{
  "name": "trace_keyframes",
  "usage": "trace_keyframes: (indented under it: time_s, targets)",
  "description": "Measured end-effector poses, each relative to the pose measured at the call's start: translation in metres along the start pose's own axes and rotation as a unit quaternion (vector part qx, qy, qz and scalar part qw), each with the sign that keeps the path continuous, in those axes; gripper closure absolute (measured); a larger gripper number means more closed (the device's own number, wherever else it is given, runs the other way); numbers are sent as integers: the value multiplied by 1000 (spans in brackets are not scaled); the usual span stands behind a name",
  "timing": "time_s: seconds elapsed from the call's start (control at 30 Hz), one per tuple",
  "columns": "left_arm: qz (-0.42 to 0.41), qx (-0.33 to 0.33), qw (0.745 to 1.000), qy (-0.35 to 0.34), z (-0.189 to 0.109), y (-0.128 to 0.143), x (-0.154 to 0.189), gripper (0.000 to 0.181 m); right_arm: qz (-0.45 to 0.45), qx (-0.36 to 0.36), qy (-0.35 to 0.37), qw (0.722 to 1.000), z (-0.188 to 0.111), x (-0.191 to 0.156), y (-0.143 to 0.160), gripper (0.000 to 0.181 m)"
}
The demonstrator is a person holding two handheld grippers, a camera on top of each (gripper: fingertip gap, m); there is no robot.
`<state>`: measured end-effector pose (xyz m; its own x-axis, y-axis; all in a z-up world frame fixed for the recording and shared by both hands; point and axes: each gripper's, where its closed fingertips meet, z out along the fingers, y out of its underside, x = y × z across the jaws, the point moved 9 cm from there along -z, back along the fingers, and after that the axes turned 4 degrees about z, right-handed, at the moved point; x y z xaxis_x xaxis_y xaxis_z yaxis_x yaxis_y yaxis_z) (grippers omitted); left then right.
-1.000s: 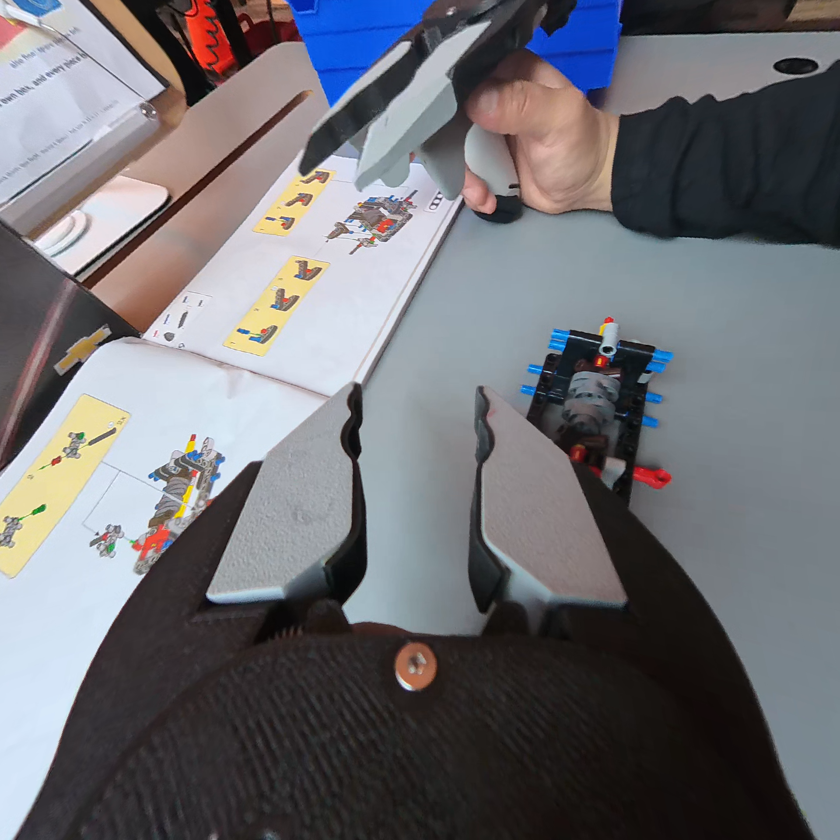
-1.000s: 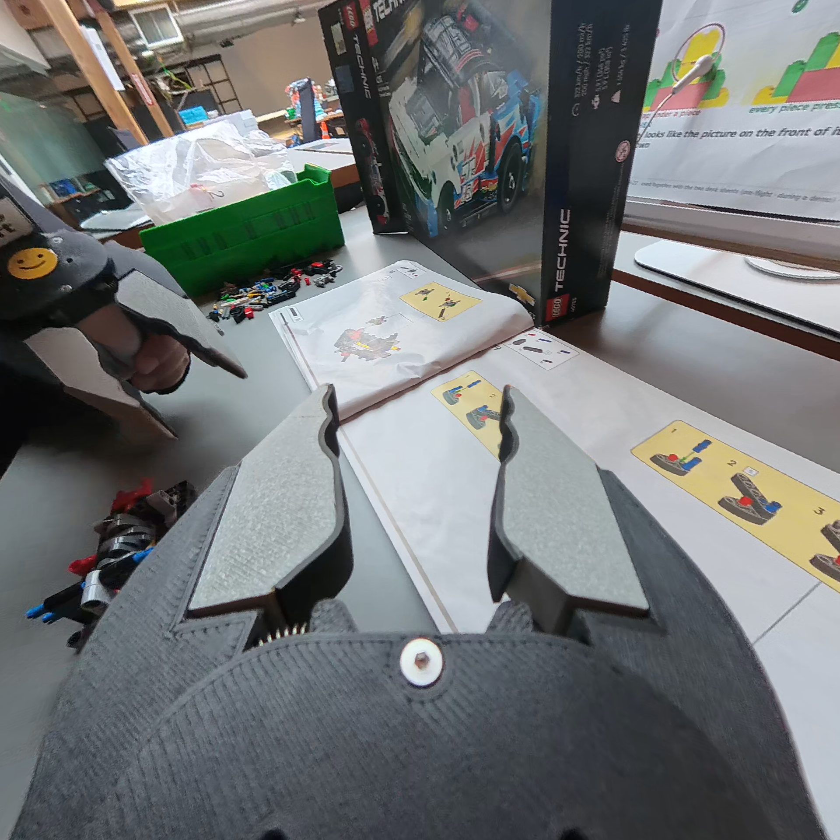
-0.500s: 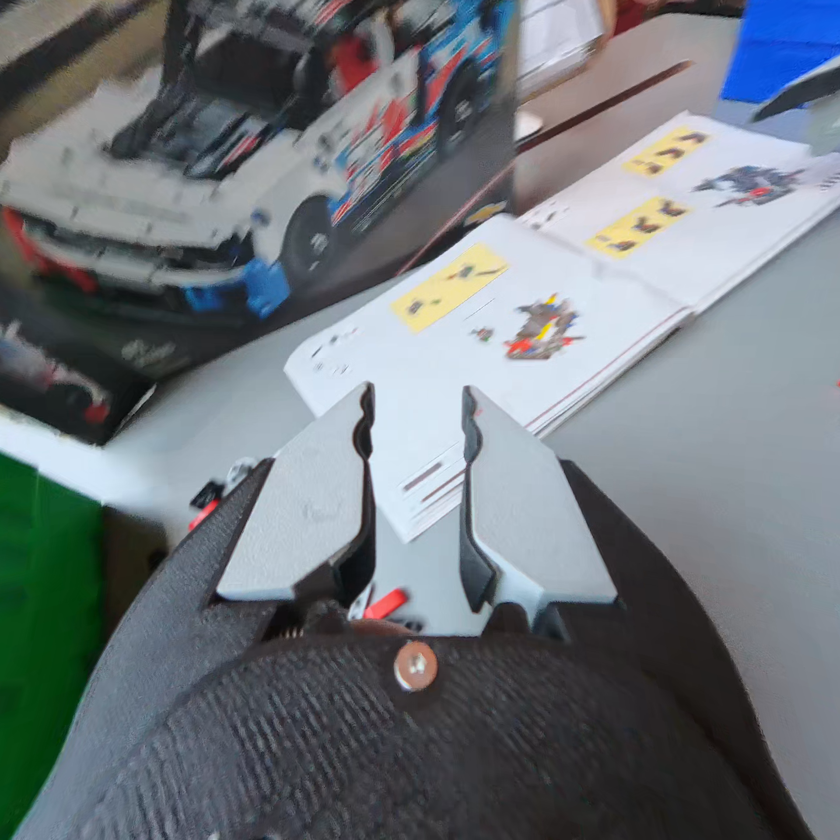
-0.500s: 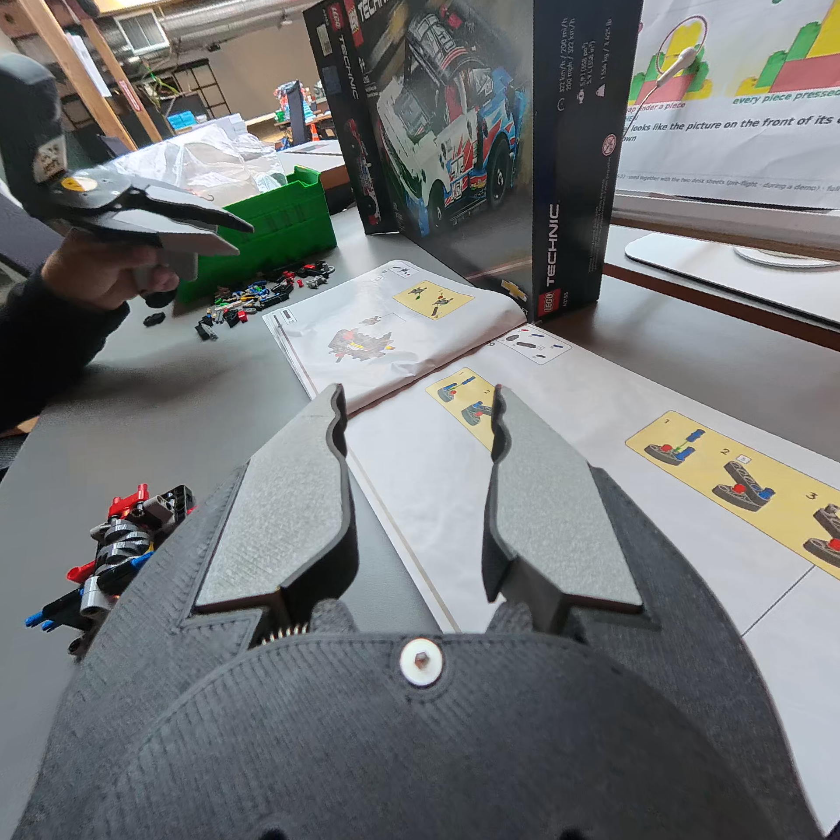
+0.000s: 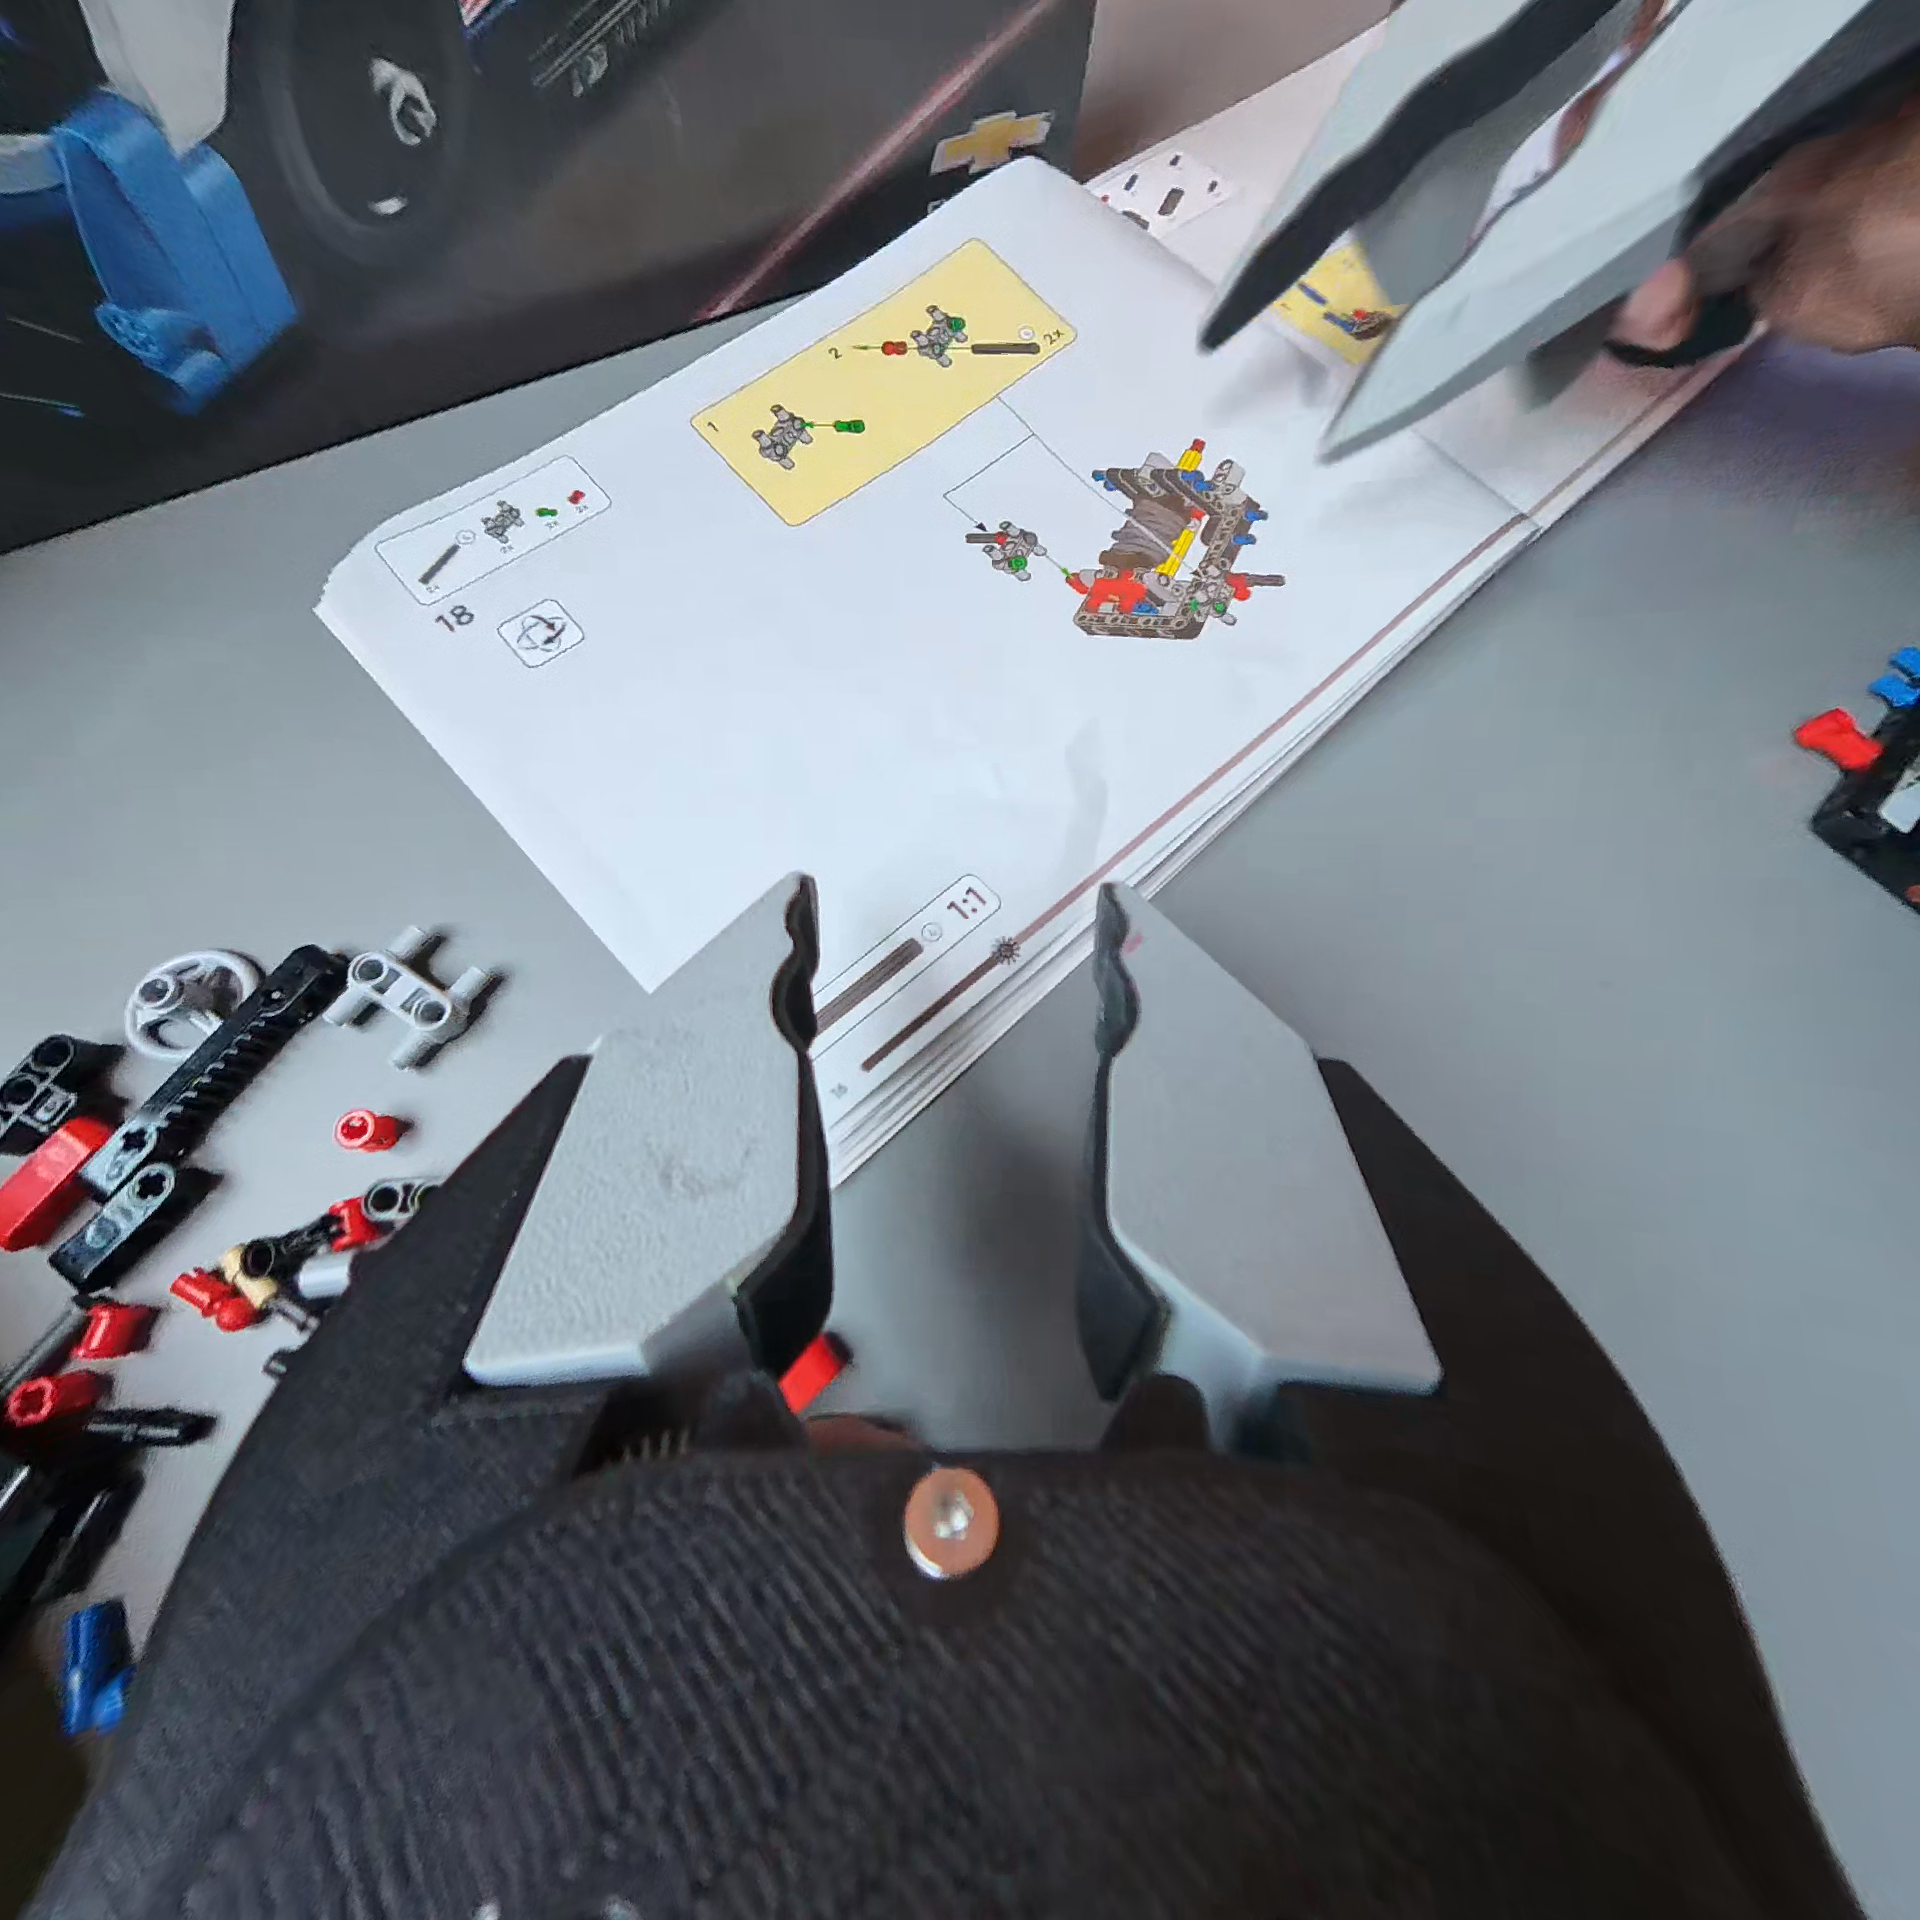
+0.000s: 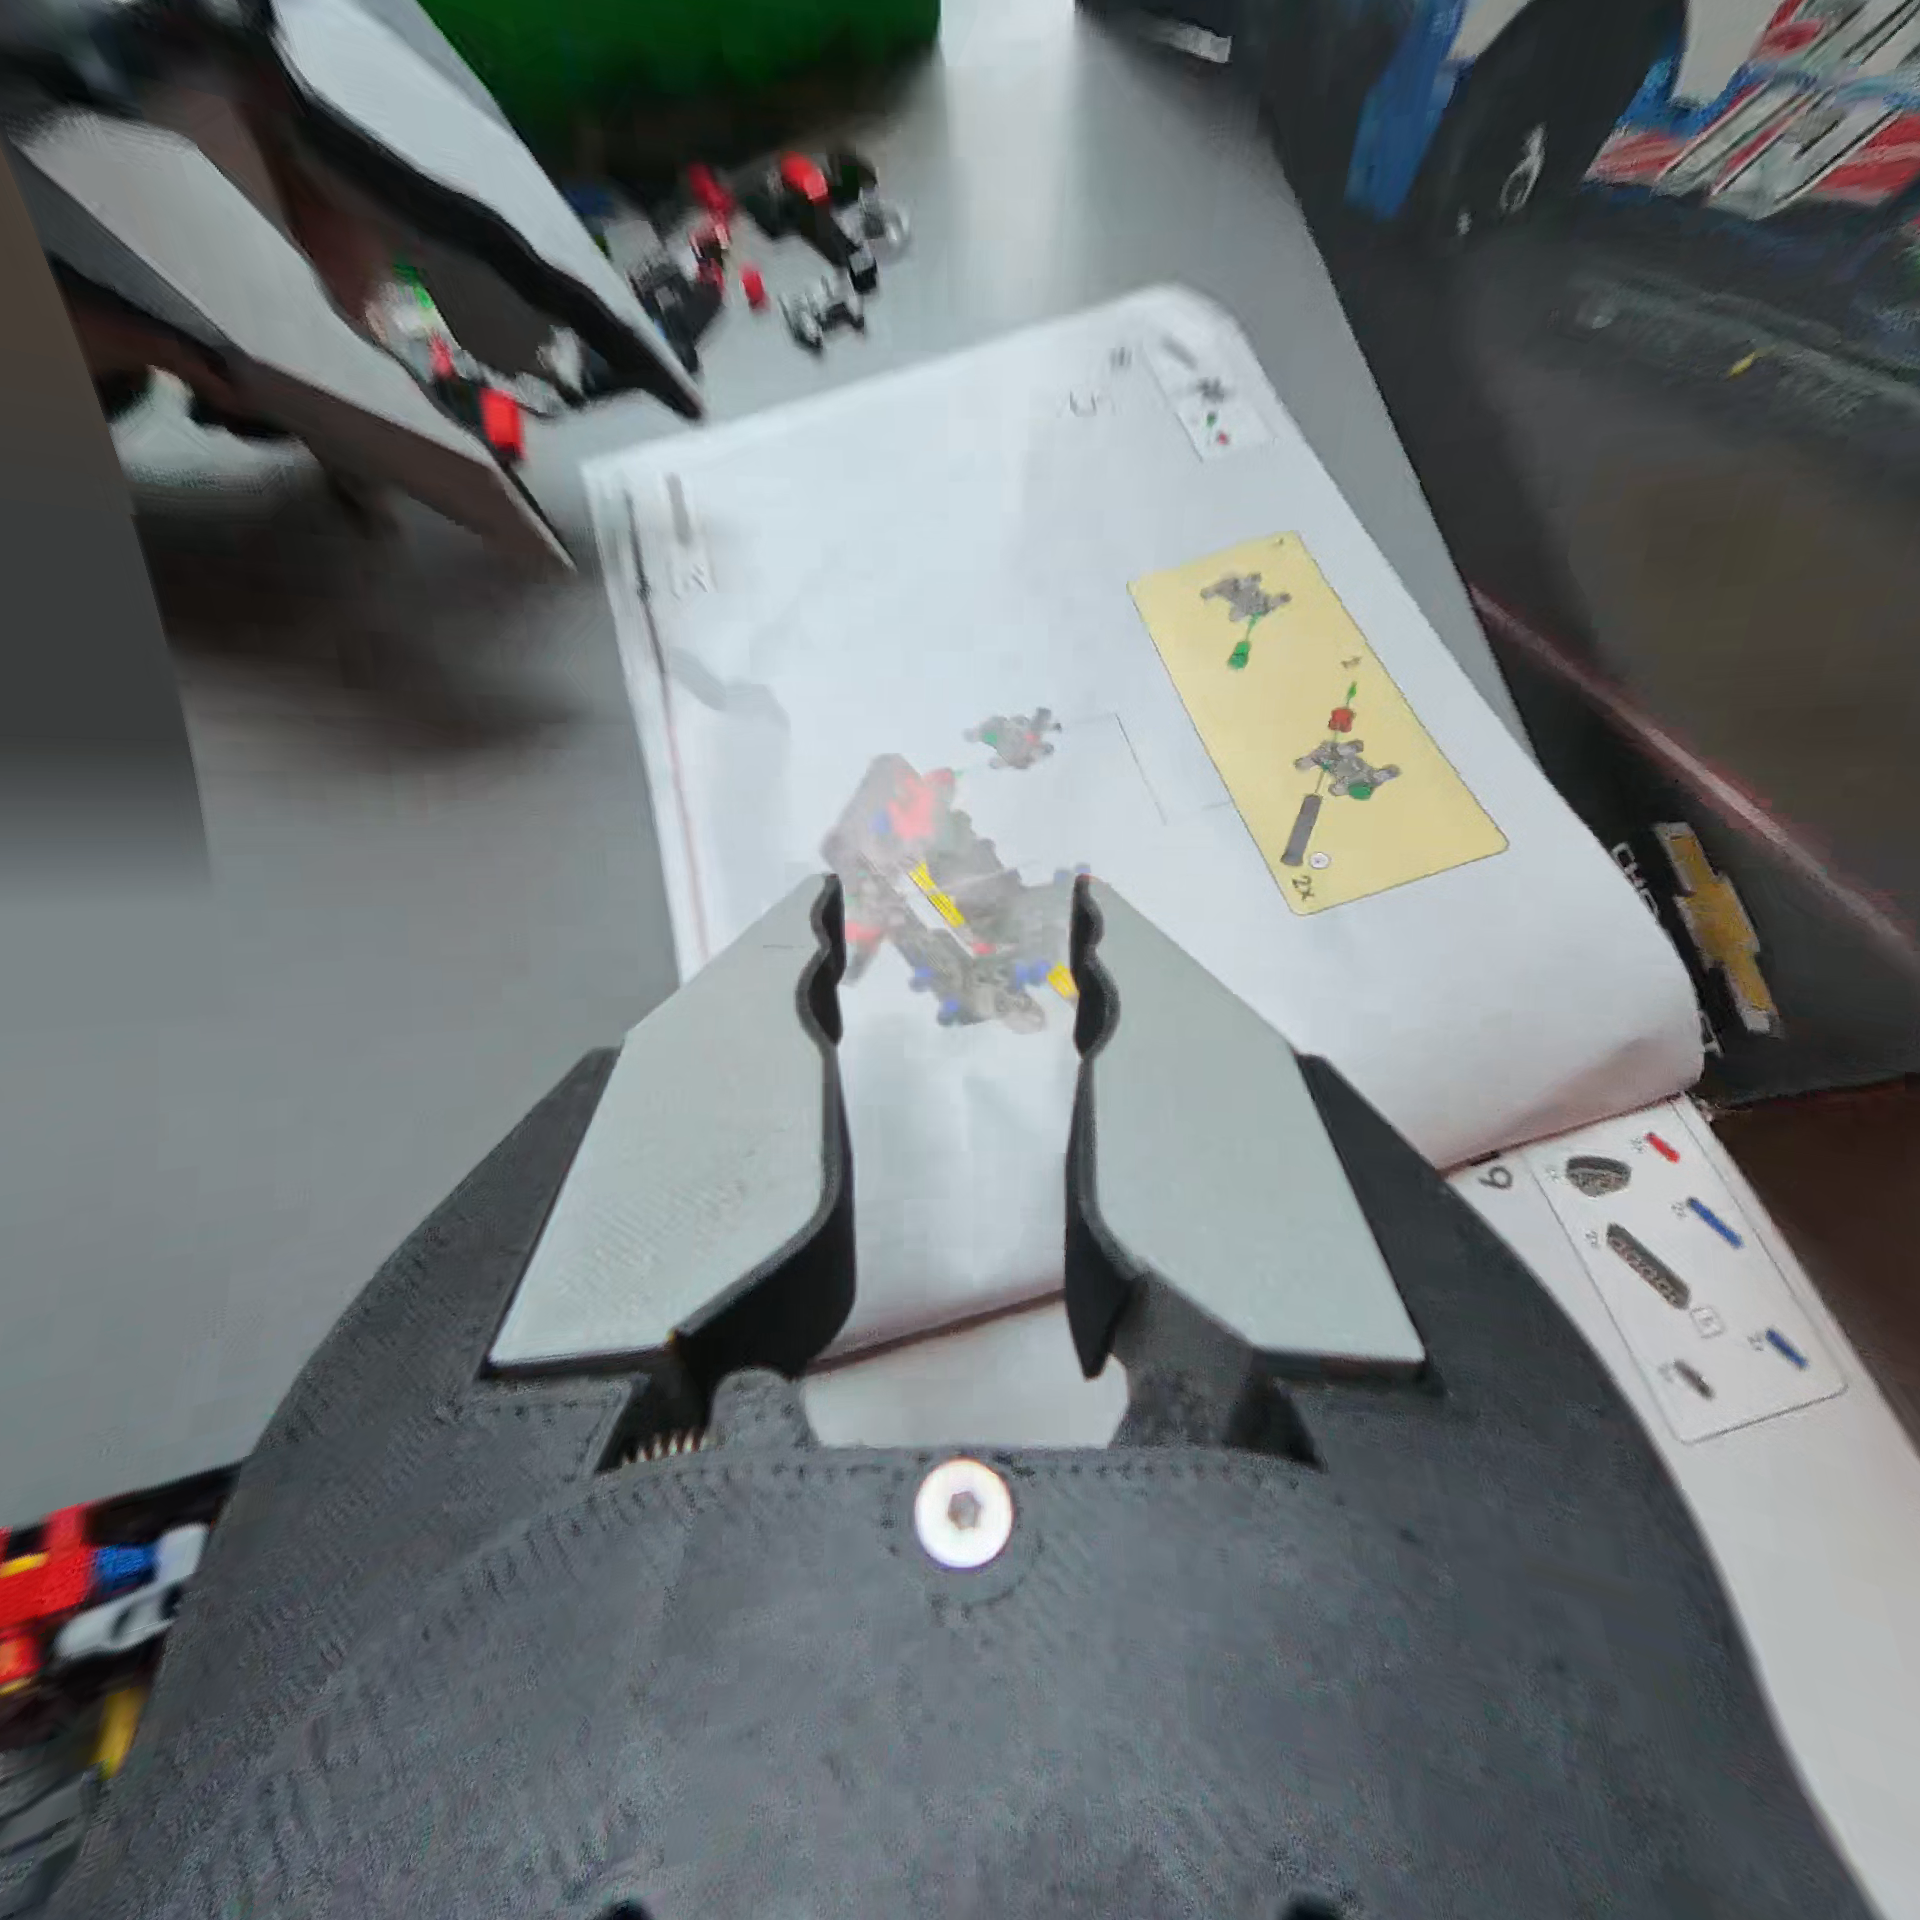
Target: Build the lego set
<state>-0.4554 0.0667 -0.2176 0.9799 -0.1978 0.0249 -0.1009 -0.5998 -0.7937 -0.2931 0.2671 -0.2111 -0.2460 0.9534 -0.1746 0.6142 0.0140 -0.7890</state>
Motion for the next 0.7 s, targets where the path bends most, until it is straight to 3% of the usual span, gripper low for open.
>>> trace_keyframes:
  time_s: [0.07,0.13,0.33,0.47,0.57,0.7]
  targets:
    - [-6,-2,1000,-14,-3,4,-2,131,-38,-93,10,995,17,4,13,156]
    - [-10,6,1000,-19,-5,5,-2,131,-79,-106,26,991,17,1,23,181]
    - [11,1,1000,-12,-3,3,6,130,-55,-83,-25,995,-14,-21,55,181]
    - [26,-5,1000,-10,0,3,11,131,-61,-65,-17,996,-32,-32,72,181]
    - [33,-3,999,-24,-1,3,9,131,-97,-48,8,994,-38,-39,78,181]
    - [29,11,999,-42,-5,2,4,133,-99,-51,-17,994,-40,-40,80,181]
